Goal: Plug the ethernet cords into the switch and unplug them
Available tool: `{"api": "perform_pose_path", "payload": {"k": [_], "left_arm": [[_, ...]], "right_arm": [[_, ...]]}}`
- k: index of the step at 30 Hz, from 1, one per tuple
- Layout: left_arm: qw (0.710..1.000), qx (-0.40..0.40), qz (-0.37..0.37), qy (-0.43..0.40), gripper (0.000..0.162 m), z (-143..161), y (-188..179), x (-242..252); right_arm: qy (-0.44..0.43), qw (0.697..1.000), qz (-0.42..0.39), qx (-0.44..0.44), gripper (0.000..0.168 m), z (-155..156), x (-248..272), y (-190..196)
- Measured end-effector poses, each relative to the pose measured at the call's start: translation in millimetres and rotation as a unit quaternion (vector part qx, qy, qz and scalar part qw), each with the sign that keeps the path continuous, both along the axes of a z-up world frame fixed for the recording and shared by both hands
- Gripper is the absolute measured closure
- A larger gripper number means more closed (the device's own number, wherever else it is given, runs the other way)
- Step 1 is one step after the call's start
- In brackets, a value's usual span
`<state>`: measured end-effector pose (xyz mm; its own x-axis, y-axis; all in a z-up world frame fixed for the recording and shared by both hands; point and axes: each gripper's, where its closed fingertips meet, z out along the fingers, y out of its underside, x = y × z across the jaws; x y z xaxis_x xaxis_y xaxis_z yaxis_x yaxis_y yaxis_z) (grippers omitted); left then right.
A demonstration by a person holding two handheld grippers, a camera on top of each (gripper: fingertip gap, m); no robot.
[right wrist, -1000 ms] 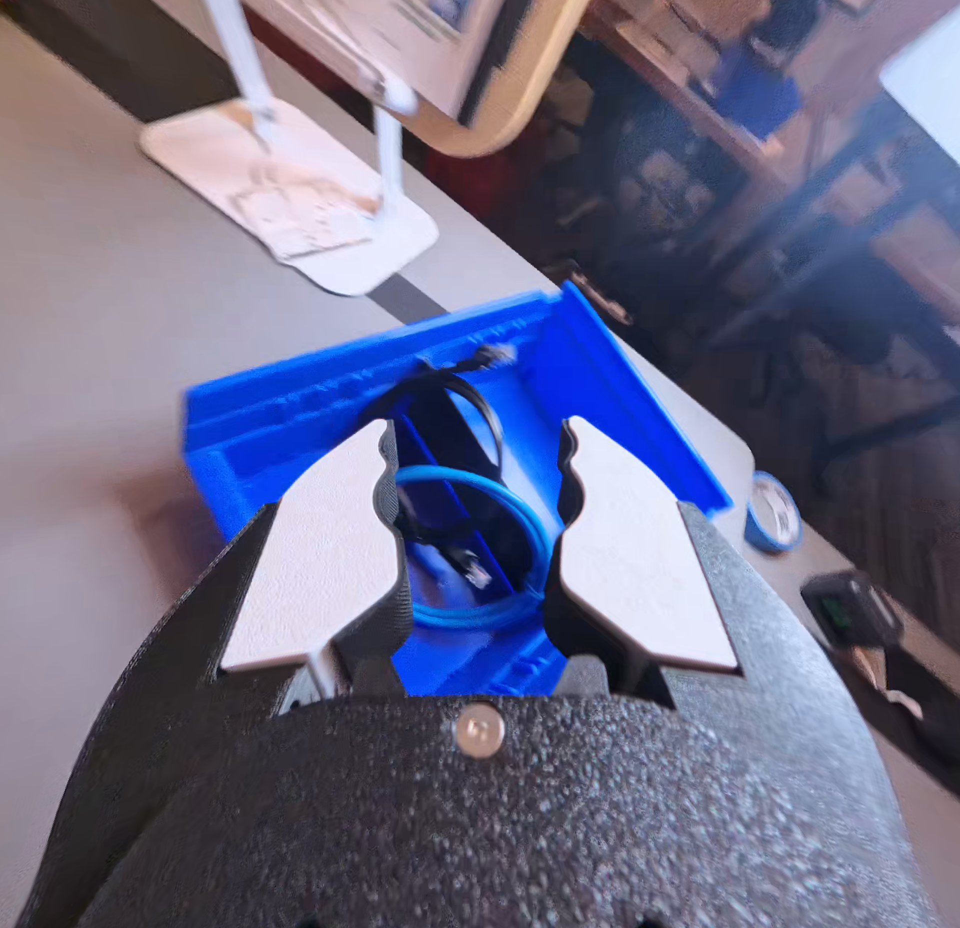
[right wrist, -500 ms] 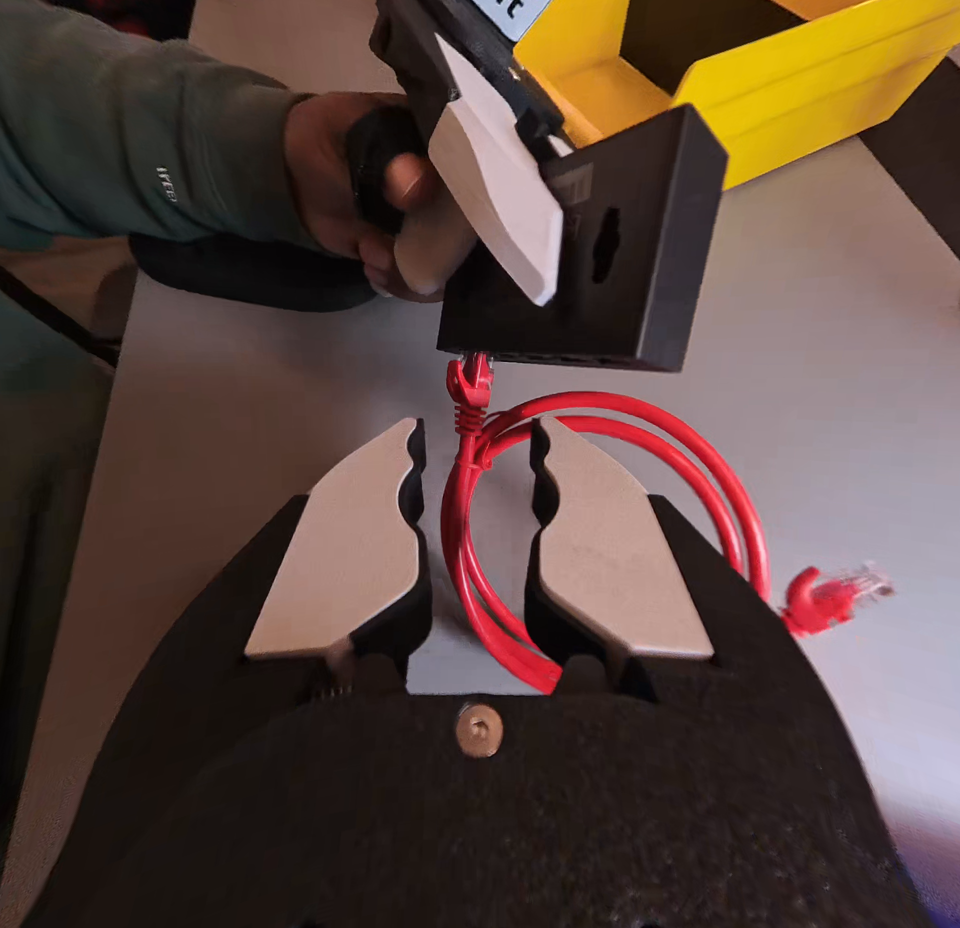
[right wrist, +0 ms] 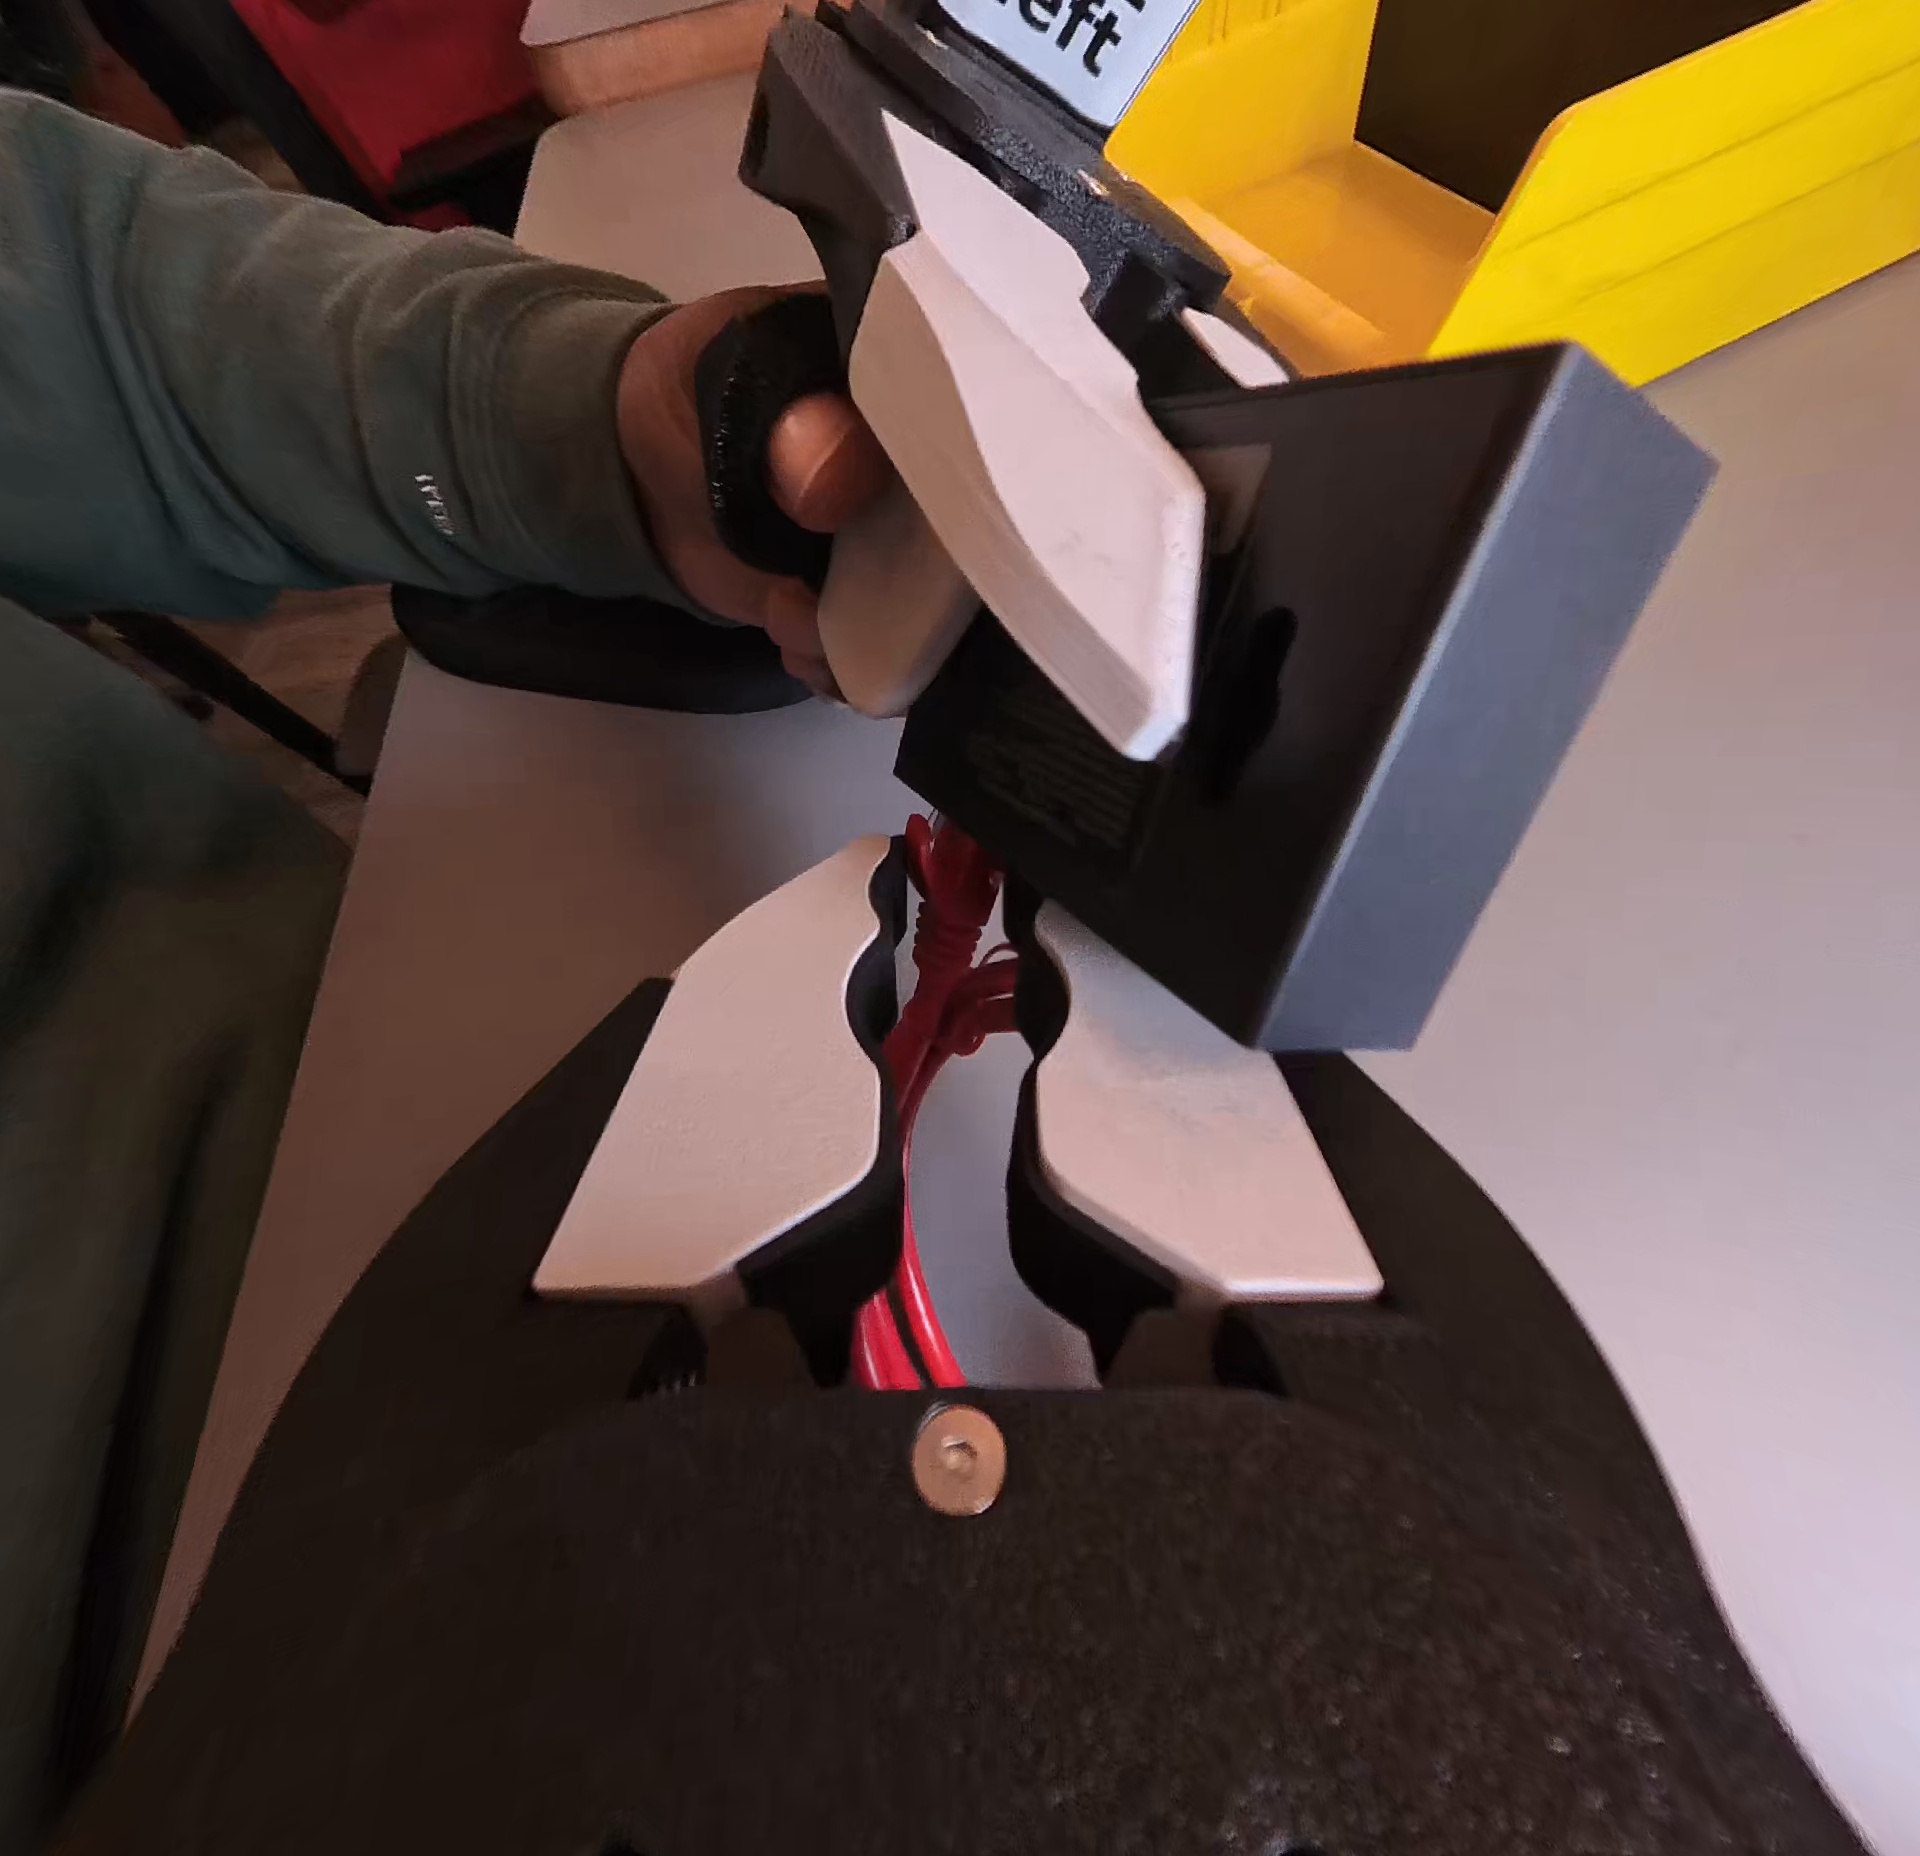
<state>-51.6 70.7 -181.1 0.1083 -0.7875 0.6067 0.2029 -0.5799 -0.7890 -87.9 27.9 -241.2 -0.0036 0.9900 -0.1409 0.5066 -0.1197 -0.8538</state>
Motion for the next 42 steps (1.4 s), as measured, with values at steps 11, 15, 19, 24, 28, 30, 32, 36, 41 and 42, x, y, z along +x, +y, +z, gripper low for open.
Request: {"api": "perform_pose_path", "payload": {"k": [11, 15, 19, 24, 28, 30, 32, 36, 41, 42], "left_arm": [[0.979, 0.067, -0.097, 0.164, 0.129, -34.5, -26.7, 8.8], [0.985, 0.075, -0.076, 0.138, 0.13, -21.2, -25.8, 12.0], [0.992, 0.067, -0.057, 0.093, 0.131, -8.5, -23.3, 12.4], [0.993, 0.078, -0.041, 0.082, 0.131, -2.5, -21.1, 10.3], [0.993, 0.084, -0.028, 0.075, 0.131, 1.3, -19.3, 8.2], [0.993, 0.087, -0.024, 0.075, 0.131, 2.5, -18.7, 7.5], [0.993, 0.092, -0.014, 0.076, 0.132, 4.6, -17.6, 6.6], [0.993, 0.09, 0.003, 0.073, 0.132, 8.9, -15.2, 4.2], [0.988, 0.115, 0.026, 0.1, 0.131, 6.0, -13.9, 5.8], [0.989, 0.111, 0.029, 0.097, 0.131, 6.4, -13.0, 5.2]], "right_arm": [[-0.085, 0.993, 0.053, -0.057, 0.151, -0.8, 42.9, -2.9], [-0.038, 0.995, 0.055, -0.075, 0.151, 13.6, 45.7, -0.9], [0.029, 0.991, 0.057, -0.121, 0.152, 28.6, 45.8, 0.8], [0.063, 0.988, 0.045, -0.137, 0.15, 38.3, 47.7, 4.3], [0.07, 0.988, 0.027, -0.132, 0.152, 41.2, 46.6, 8.6], [0.074, 0.988, 0.019, -0.135, 0.153, 42.4, 45.9, 9.9], [0.077, 0.988, 0.003, -0.132, 0.153, 43.6, 44.8, 12.5], [0.074, 0.99, -0.038, -0.117, 0.154, 44.7, 41.1, 18.1], [0.052, 0.989, -0.08, -0.114, 0.154, 30.9, 35.6, 24.4], [0.057, 0.987, -0.083, -0.124, 0.154, 31.0, 35.1, 25.2]]}}
